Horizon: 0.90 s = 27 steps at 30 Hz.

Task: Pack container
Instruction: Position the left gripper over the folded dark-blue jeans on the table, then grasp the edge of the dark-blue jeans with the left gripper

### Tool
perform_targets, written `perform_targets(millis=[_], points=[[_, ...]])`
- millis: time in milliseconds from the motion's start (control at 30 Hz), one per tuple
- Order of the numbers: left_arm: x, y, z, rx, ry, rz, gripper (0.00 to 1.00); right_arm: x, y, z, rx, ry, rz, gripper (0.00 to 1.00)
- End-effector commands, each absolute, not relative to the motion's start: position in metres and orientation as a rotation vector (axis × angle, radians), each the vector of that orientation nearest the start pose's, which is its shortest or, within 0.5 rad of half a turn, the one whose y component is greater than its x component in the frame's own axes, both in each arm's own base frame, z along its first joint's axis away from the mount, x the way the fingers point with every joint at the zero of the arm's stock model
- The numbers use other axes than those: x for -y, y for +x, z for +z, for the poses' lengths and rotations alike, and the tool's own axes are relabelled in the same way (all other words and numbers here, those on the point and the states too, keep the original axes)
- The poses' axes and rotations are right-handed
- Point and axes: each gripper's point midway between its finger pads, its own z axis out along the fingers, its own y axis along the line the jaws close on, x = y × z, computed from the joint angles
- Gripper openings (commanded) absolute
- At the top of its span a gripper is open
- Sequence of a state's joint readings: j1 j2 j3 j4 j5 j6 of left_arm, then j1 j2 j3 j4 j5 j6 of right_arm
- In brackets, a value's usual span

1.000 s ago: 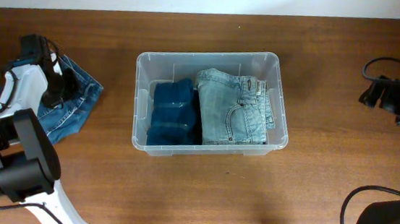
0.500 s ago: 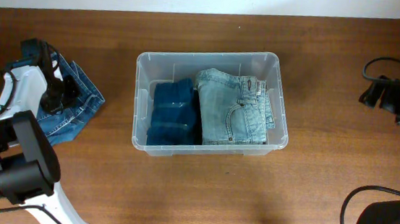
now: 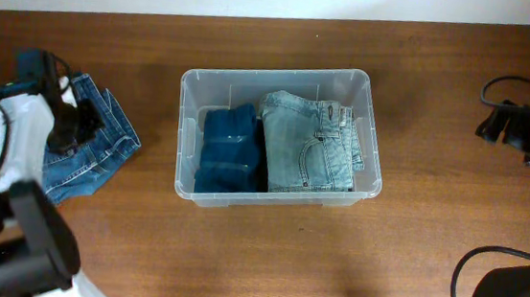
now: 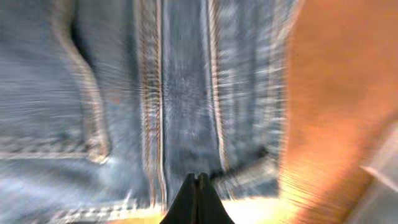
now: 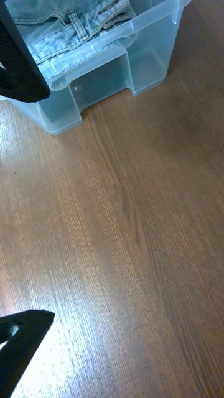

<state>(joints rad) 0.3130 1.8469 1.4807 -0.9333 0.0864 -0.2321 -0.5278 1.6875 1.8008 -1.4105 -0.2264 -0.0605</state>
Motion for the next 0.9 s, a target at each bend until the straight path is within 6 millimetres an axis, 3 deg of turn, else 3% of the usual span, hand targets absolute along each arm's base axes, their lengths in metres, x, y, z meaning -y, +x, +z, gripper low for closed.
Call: perform_targets(millis=[0, 33, 100, 133, 200, 267, 467, 500, 700, 867], points=[[-0.133, 0.383, 0.147, -2.626, -0.816, -0.056, 0.01, 0.147, 0.325, 0.233, -2.735, 0.601, 0.184, 0.99], [-0.143, 0.378, 0.152, -2.608, -0.841, -0.018, 0.02, 0.147, 0.325, 0.233, -2.735, 0.600, 0.184, 0.98], [-0.159, 0.368, 0.158, -2.588, -0.889, 0.041, 0.16, 0.147, 0.325, 0.233, -2.735, 0.600, 0.184, 0.98], [-0.167, 0.362, 0.158, -2.585, -0.917, 0.061, 0.24, 0.147, 0.325, 0.233, -2.735, 0.601, 0.184, 0.98], [-0.178, 0.354, 0.156, -2.583, -0.964, 0.080, 0.29, 0.147, 0.325, 0.233, -2.735, 0.600, 0.184, 0.98], [-0.188, 0.346, 0.152, -2.580, -1.008, 0.089, 0.40, 0.147, 0.325, 0.233, -2.735, 0.600, 0.184, 0.98], [-0.203, 0.337, 0.146, -2.575, -1.030, 0.107, 0.94, 0.147, 0.325, 0.233, -2.735, 0.601, 0.184, 0.99], [-0.204, 0.337, 0.146, -2.582, -1.010, 0.113, 0.99, 0.147, 0.325, 0.233, -2.735, 0.600, 0.184, 0.99], [-0.212, 0.332, 0.137, -2.593, -1.020, 0.122, 0.99, 0.147, 0.325, 0.233, -2.735, 0.600, 0.184, 0.98], [-0.219, 0.328, 0.118, -2.610, -1.055, 0.115, 0.99, 0.147, 0.325, 0.233, -2.735, 0.601, 0.184, 0.99]])
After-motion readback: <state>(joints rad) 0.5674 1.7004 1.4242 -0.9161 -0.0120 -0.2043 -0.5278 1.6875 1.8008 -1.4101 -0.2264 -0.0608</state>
